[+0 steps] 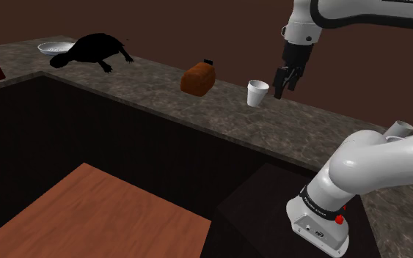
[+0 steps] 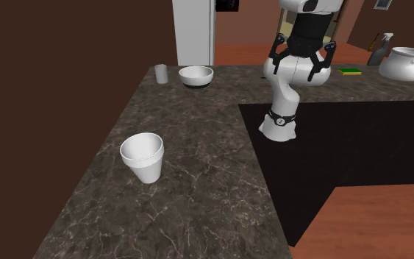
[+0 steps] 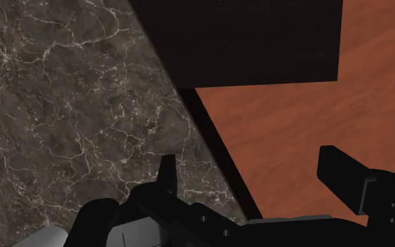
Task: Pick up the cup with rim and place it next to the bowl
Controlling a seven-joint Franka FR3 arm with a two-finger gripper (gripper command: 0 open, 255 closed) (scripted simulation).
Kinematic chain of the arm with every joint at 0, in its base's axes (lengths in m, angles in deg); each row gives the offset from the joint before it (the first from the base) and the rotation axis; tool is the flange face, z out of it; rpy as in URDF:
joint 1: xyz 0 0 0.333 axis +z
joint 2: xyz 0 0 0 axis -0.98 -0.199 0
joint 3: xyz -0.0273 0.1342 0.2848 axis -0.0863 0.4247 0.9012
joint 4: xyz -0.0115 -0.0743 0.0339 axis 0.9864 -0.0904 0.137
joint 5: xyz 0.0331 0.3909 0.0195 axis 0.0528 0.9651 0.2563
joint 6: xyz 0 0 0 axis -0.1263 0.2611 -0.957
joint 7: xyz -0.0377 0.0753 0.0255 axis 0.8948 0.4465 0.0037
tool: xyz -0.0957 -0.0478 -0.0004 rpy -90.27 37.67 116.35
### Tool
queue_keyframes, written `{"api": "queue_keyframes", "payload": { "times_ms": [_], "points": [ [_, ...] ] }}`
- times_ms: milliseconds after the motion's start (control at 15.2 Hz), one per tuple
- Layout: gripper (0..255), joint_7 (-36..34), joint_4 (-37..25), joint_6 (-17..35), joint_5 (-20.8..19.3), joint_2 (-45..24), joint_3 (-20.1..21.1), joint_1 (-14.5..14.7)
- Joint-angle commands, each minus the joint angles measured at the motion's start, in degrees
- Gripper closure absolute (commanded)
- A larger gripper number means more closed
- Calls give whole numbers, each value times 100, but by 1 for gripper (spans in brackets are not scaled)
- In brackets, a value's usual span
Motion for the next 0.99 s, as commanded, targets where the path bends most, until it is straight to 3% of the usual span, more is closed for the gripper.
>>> {"api": "queue_keyframes", "payload": {
  "times_ms": [0, 924],
  "points": [
    [0, 0, 0, 0, 0, 0, 0, 0],
    [0, 1080, -860, 1733, -693, -2506, -1062, -412]
  ]
}}
